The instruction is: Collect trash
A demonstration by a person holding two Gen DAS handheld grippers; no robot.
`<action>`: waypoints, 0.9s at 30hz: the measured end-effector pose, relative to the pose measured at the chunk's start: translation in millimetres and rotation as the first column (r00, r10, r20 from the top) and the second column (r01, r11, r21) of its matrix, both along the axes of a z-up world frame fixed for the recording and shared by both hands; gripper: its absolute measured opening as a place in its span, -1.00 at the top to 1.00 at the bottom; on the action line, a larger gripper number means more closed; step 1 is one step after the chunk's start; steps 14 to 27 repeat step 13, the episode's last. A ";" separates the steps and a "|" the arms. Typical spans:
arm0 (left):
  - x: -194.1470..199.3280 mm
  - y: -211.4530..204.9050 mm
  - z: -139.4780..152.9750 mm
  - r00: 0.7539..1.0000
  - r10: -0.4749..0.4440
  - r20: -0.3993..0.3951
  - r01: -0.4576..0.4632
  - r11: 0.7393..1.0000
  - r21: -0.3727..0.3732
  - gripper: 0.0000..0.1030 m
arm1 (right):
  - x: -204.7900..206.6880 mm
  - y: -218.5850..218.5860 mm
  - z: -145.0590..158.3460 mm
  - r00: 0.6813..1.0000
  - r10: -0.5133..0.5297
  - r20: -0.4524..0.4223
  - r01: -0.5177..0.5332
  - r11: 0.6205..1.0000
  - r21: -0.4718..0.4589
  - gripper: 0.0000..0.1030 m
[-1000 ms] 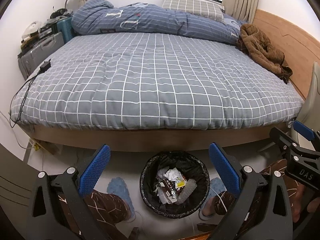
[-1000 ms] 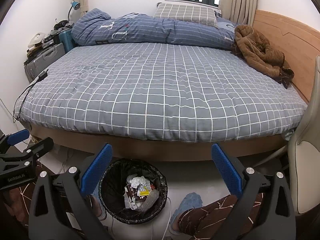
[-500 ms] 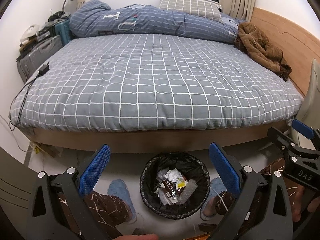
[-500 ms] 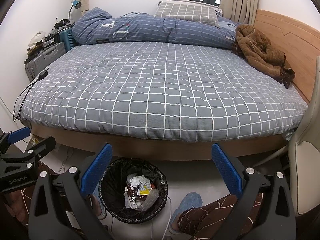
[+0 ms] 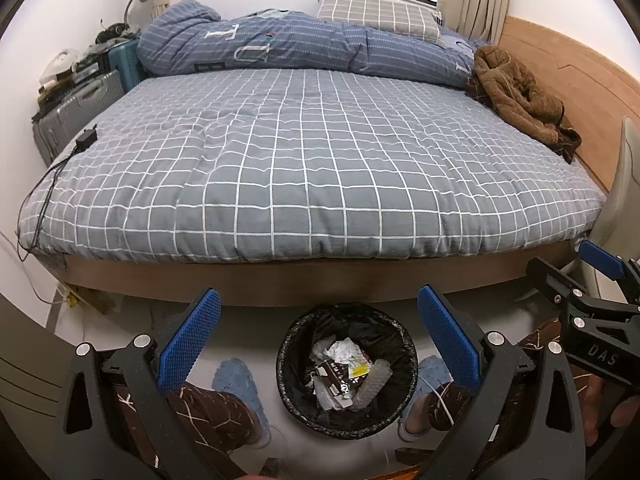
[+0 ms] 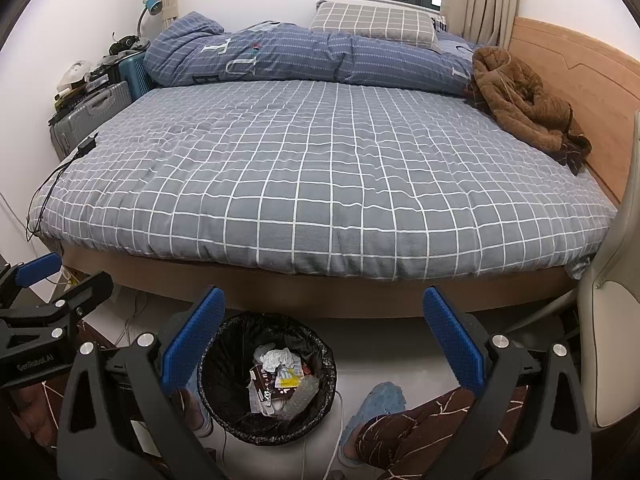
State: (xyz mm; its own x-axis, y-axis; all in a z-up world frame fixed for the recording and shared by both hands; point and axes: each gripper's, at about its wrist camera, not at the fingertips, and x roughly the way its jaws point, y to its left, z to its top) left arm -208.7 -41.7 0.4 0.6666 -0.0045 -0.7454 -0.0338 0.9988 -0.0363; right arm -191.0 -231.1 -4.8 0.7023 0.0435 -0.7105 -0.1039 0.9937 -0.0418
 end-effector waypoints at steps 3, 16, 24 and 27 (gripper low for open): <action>-0.2 0.4 -0.2 1.000 0.002 -0.003 -0.002 1.000 0.006 -0.89 | -0.3 0.3 -0.7 1.000 0.003 -0.001 -0.003 1.000 0.001 -0.85; -0.3 2.4 0.2 1.000 0.006 0.002 -0.006 1.000 0.015 -0.89 | -1.0 0.5 0.9 1.000 0.009 0.005 -0.009 1.000 0.008 -0.85; -0.3 2.4 0.2 1.000 0.006 0.002 -0.006 1.000 0.015 -0.89 | -1.0 0.5 0.9 1.000 0.009 0.005 -0.009 1.000 0.008 -0.85; -0.3 2.4 0.2 1.000 0.006 0.002 -0.006 1.000 0.015 -0.89 | -1.0 0.5 0.9 1.000 0.009 0.005 -0.009 1.000 0.008 -0.85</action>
